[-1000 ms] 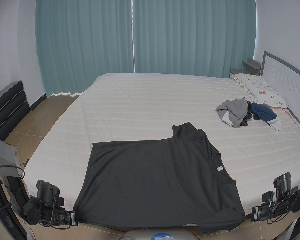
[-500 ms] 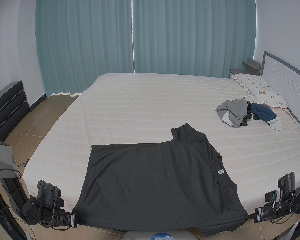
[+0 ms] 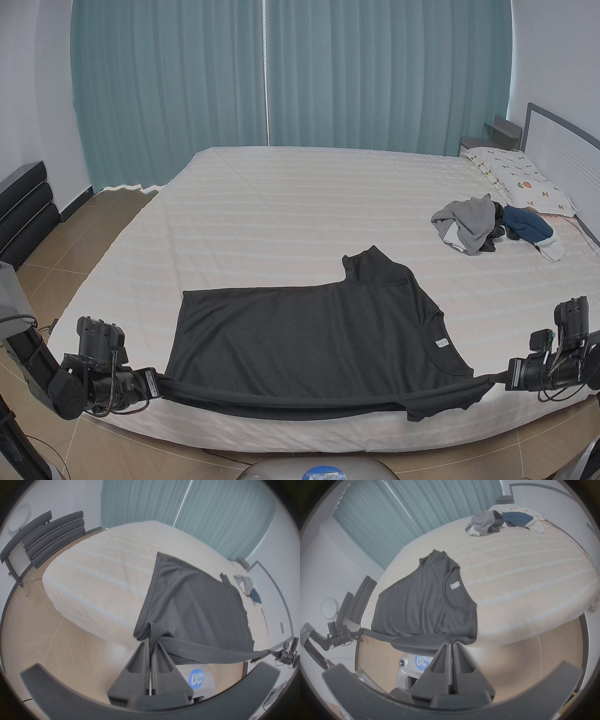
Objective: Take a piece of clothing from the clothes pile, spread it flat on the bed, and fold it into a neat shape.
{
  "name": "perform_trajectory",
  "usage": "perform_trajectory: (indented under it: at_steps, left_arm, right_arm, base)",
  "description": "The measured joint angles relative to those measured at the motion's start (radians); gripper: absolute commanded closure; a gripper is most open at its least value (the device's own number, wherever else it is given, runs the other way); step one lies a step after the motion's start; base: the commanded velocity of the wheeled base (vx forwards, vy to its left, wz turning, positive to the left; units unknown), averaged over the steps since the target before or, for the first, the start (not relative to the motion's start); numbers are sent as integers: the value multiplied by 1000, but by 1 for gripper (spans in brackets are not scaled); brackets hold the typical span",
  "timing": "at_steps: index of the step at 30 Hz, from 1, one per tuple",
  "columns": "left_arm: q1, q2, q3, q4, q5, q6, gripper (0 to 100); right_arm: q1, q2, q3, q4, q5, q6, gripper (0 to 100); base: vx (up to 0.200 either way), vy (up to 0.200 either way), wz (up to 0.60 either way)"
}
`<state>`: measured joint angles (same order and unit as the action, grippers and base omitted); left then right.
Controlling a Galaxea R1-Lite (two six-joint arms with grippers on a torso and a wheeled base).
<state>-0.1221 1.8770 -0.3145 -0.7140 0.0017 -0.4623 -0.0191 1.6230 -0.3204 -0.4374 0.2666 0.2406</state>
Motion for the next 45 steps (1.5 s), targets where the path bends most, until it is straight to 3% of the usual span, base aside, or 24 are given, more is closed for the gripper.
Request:
perform_trajectory:
  at_steps: [14,25,45]
  left_arm:
    - [-2,-31,-76,11,42,-13,100]
    - [-3,-73,-113,150,35,-11,100]
    - [5,139,-314,205,34,-20,100]
  right_arm:
    - [21,88,-118,-5,3,14,100]
    - [20,108,-134,-10,4,17,100]
    - [38,287,-288,-11,0,101,100]
  base:
    - [0,0,0]
    - [0,0,0]
    - [0,0,0]
